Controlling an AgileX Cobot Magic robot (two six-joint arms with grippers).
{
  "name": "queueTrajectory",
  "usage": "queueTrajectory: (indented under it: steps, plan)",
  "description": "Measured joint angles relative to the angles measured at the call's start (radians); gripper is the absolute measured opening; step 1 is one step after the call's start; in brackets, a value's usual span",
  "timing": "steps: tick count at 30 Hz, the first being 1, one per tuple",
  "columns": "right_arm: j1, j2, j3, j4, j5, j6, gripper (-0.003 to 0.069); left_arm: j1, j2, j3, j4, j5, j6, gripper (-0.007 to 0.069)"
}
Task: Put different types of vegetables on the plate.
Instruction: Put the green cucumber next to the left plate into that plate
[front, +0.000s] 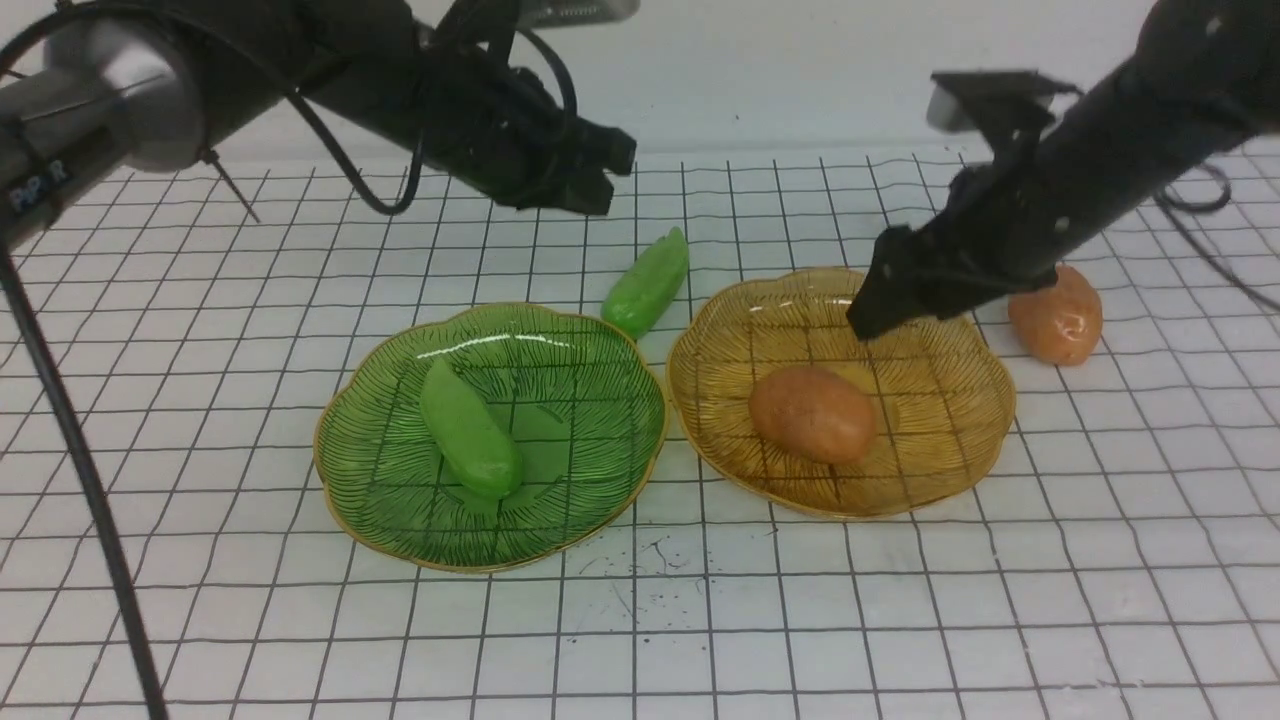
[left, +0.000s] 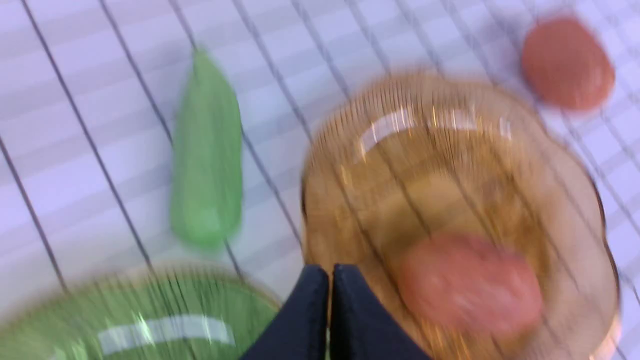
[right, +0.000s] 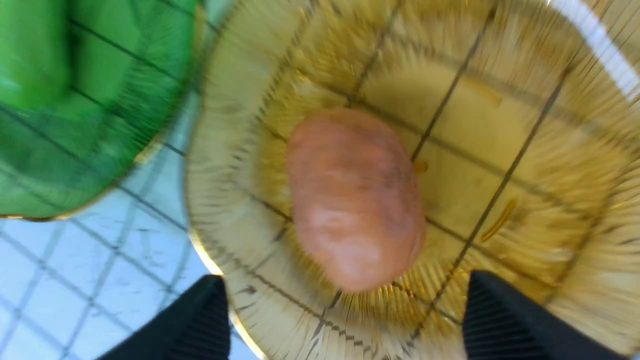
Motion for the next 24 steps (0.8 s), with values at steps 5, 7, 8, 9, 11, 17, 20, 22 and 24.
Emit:
queueTrajectory:
  steps: [5, 7, 8, 9, 11, 17, 20, 22, 24]
  plan:
    - [0.000, -0.045, -0.197, -0.131, 0.077, 0.082, 0.0409, 0.000, 0.130, -0.145, 0.021, -0.072, 0.024, 0.0042]
    - [0.000, -0.055, -0.233, -0.156, 0.078, 0.116, 0.0377, -0.001, 0.176, -0.182, 0.023, -0.092, 0.027, 0.0084]
    - [0.000, -0.067, -0.250, -0.170, 0.083, 0.152, 0.0347, -0.001, 0.222, -0.213, 0.026, -0.105, 0.030, 0.0122]
    - [0.000, -0.072, -0.254, -0.172, 0.086, 0.165, 0.0328, -0.002, 0.255, -0.238, 0.028, -0.114, 0.030, 0.0158]
    - [0.000, -0.079, -0.254, -0.175, 0.092, 0.183, 0.0305, -0.002, 0.292, -0.270, 0.033, -0.118, 0.032, 0.0205]
    - [0.000, -0.081, -0.254, -0.179, 0.103, 0.202, 0.0258, -0.015, 0.432, -0.345, 0.086, -0.138, 0.034, 0.0424]
    - [0.000, -0.081, -0.254, -0.183, 0.104, 0.202, 0.0256, -0.026, 0.464, -0.346, 0.104, -0.141, 0.037, 0.0455]
    - [0.000, -0.081, -0.254, -0.183, 0.104, 0.202, 0.0255, -0.035, 0.484, -0.346, 0.109, -0.142, 0.040, 0.0458]
    - [0.000, -0.081, -0.254, -0.183, 0.104, 0.202, 0.0255, -0.039, 0.490, -0.347, 0.110, -0.142, 0.040, 0.0458]
